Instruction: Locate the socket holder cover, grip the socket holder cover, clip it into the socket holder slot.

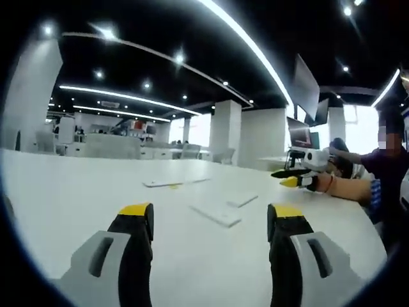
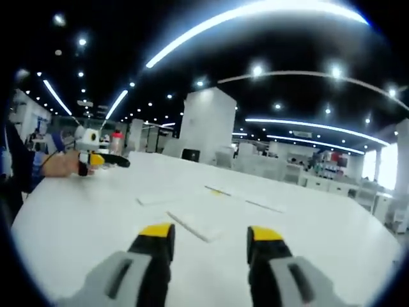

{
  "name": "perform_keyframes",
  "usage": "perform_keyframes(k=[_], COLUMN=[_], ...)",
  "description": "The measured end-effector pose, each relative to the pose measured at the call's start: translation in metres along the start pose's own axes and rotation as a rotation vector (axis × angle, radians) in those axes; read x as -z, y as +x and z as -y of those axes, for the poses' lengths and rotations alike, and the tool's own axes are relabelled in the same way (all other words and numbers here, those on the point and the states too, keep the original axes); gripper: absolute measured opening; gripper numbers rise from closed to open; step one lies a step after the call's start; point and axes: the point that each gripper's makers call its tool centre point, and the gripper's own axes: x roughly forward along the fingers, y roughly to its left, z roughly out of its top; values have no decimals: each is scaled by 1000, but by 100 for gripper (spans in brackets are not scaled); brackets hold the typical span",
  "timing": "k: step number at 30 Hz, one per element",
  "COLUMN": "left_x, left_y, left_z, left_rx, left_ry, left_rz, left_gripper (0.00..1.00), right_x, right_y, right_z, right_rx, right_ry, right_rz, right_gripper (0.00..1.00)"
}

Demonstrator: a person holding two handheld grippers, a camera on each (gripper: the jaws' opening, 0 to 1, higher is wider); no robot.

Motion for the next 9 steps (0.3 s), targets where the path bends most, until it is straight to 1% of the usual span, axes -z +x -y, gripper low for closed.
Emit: perform_keyframes(k=[9], left_x=[0], left_y=[-1], left_z=[-1], left_rx=[-1], left_ry=[19], left_rz=[4], left_gripper=[72], right_x=[1], right_y=[1], right_z=[0], right_rx=[3], right_ry=[-5], right_rz=[-5], right_gripper=[46])
